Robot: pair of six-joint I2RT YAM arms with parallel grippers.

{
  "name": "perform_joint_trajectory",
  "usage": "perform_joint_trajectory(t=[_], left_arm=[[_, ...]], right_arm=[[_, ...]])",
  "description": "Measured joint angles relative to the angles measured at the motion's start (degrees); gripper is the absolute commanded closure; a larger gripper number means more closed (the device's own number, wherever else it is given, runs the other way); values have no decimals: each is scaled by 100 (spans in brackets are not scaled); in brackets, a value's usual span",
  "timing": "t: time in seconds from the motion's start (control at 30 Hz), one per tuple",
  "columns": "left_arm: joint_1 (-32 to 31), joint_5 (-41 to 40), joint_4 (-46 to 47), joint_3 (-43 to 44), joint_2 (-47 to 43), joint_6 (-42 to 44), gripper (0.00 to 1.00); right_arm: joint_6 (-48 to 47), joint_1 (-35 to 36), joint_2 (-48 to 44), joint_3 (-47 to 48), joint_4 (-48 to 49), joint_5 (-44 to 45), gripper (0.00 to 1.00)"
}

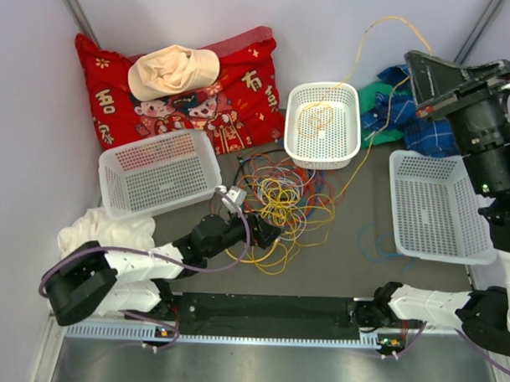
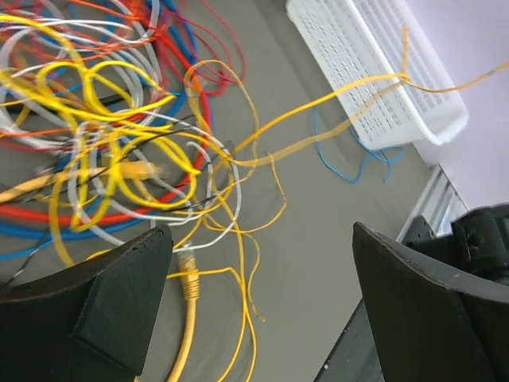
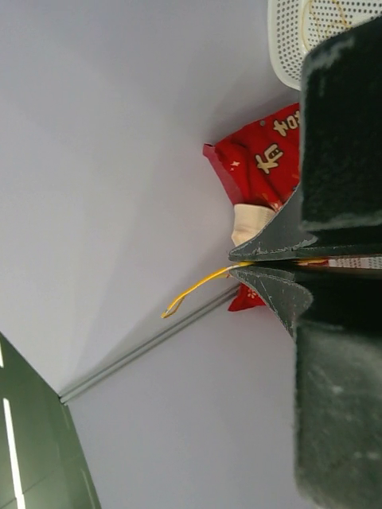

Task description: Untangle the cables

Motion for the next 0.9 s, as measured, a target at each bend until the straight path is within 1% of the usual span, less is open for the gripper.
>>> perform_joint_trajectory(t=[0.23,0.37,0.5,0.63,0.7,0.73,0.77,0.8,0.83,0.9], left_arm=[[-452,289,621,688,997,280,1],[-656,273,778,1056,1432,501,1],[-686,-151,710,1338,1681,776,1],[-682,-828,411,1784,1875,1128,1],[-682,-1178,350,1937,1956,1250,5],[-660,-1364,313,1982,1980,1305,15],[-645,-1480,293,2002,1998,1322,22],[-614,-1576,269,2017,2011,1327,37],[-557,-1674,243,2022,2026,1309,64],[-393,-1790,157,2024,2039,1187,100]], right_arm=[[186,0,44,-44,-280,-197,100],[291,0,-9,-70,-354,-308,100],[402,0,-57,-70,-446,-444,100],[479,0,-138,-70,-549,-562,100],[494,0,-188,-72,-573,-575,100],[503,0,-219,-72,-579,-584,100],[507,0,-236,-72,-586,-590,100],[509,0,-260,-74,-590,-599,100],[518,0,-275,-74,-605,-601,100],[529,0,-306,-74,-619,-601,100]])
